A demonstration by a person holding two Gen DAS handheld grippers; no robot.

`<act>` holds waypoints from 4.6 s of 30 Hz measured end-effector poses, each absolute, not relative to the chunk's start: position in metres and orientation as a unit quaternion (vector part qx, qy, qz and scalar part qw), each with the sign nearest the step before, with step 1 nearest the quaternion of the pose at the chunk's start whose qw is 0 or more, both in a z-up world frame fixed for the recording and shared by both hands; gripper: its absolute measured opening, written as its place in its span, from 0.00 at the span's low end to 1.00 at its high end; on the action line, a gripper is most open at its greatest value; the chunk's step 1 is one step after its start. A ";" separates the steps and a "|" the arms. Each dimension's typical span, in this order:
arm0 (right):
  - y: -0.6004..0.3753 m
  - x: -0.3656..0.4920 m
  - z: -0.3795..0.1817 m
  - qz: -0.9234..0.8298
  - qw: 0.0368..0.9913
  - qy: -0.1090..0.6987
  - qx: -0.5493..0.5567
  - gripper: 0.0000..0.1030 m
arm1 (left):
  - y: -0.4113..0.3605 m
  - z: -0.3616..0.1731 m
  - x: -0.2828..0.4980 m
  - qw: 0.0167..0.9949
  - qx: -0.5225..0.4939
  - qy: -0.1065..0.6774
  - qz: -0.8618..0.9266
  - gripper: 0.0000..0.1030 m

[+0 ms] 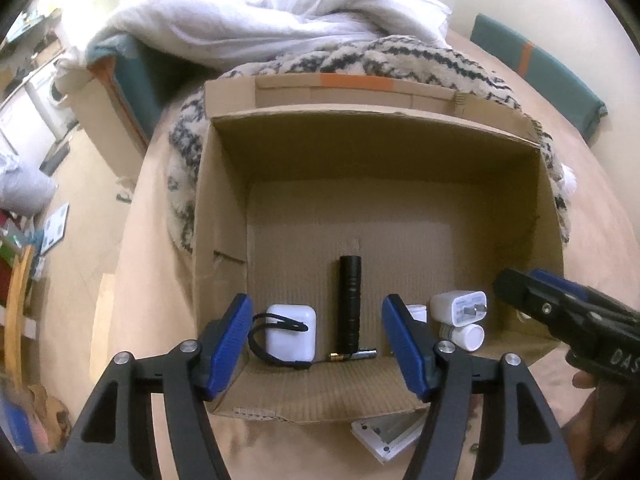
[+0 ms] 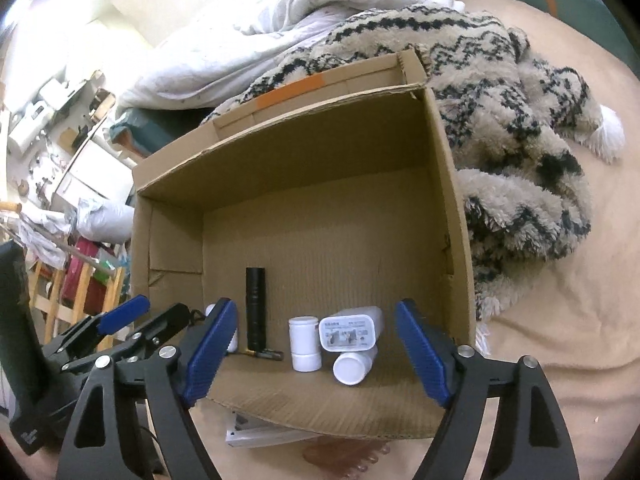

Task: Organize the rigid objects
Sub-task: 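Withdraw both open grippers from the box toward the items beside it, then grasp the pink gua sha comb with the right gripper and lift it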

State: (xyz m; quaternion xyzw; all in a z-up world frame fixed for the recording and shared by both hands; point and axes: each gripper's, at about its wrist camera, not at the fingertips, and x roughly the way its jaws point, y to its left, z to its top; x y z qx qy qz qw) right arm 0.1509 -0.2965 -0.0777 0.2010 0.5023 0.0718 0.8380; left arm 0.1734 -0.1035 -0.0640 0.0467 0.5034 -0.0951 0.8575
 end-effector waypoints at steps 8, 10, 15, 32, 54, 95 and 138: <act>-0.302 0.146 -0.074 0.076 0.835 0.498 0.219 0.84 | -0.102 -0.063 0.171 0.859 0.060 0.501 -0.087 0.62; -0.302 0.144 -0.071 0.076 0.837 0.495 0.221 0.84 | -0.100 -0.059 0.169 0.860 0.057 0.499 -0.087 0.62; -0.307 0.137 -0.065 0.077 0.838 0.487 0.234 0.84 | -0.093 -0.046 0.165 0.862 0.058 0.497 -0.081 0.62; -0.307 0.104 -0.048 0.070 0.848 0.477 0.219 0.84 | -0.055 -0.037 0.114 0.858 0.024 0.510 -0.054 0.62; -0.283 0.055 -0.077 0.058 0.820 0.531 0.207 0.84 | -0.029 -0.056 0.092 0.841 -0.012 0.539 -0.033 0.62; -0.200 0.072 -0.182 -0.014 0.752 0.657 0.048 0.78 | -0.019 -0.064 0.093 0.815 -0.072 0.575 -0.029 0.62; -0.309 0.055 -0.014 0.160 0.829 0.457 0.280 0.74 | -0.047 -0.096 0.105 0.775 -0.080 0.626 -0.050 0.62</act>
